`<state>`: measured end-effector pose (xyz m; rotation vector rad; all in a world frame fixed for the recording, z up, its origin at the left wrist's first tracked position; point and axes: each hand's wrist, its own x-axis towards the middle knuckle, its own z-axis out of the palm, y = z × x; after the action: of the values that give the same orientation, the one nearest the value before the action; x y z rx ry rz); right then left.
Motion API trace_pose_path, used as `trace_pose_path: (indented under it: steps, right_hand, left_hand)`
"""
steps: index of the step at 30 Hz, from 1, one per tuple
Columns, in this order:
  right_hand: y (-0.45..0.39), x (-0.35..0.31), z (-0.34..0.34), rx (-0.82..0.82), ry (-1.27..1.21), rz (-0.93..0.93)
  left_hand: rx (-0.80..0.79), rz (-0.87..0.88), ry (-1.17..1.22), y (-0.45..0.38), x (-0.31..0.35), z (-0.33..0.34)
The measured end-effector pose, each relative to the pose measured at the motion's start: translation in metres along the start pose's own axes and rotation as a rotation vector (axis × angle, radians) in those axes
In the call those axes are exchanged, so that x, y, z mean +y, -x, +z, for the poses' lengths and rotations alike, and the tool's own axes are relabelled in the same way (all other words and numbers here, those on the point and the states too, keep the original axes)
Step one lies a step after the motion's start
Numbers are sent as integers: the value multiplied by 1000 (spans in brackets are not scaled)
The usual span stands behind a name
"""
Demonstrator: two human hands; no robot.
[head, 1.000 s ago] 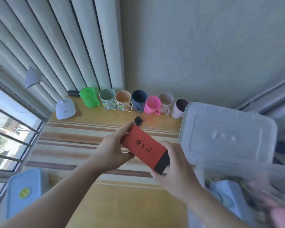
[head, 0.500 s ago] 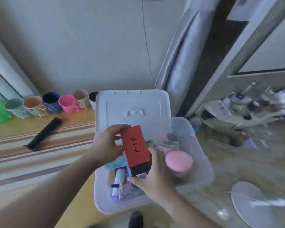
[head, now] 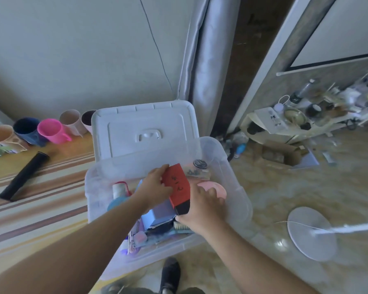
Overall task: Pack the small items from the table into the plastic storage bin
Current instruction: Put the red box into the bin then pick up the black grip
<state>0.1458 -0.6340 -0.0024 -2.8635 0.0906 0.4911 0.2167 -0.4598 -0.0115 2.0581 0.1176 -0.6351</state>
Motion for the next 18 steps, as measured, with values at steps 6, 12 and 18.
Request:
trace_pose_path:
  steps: [6,12,18]
  right_hand:
    - [-24,-8,11,17,142,24]
    - [-25,-5,24,27,89,-1]
    - [-26,-33,18,136,-141,-279]
  left_hand:
    - [-67,81,-339,-12,-12,6]
    - [26,158,-621,-14,-6,7]
    - [275,395,-601,8,-25,-63]
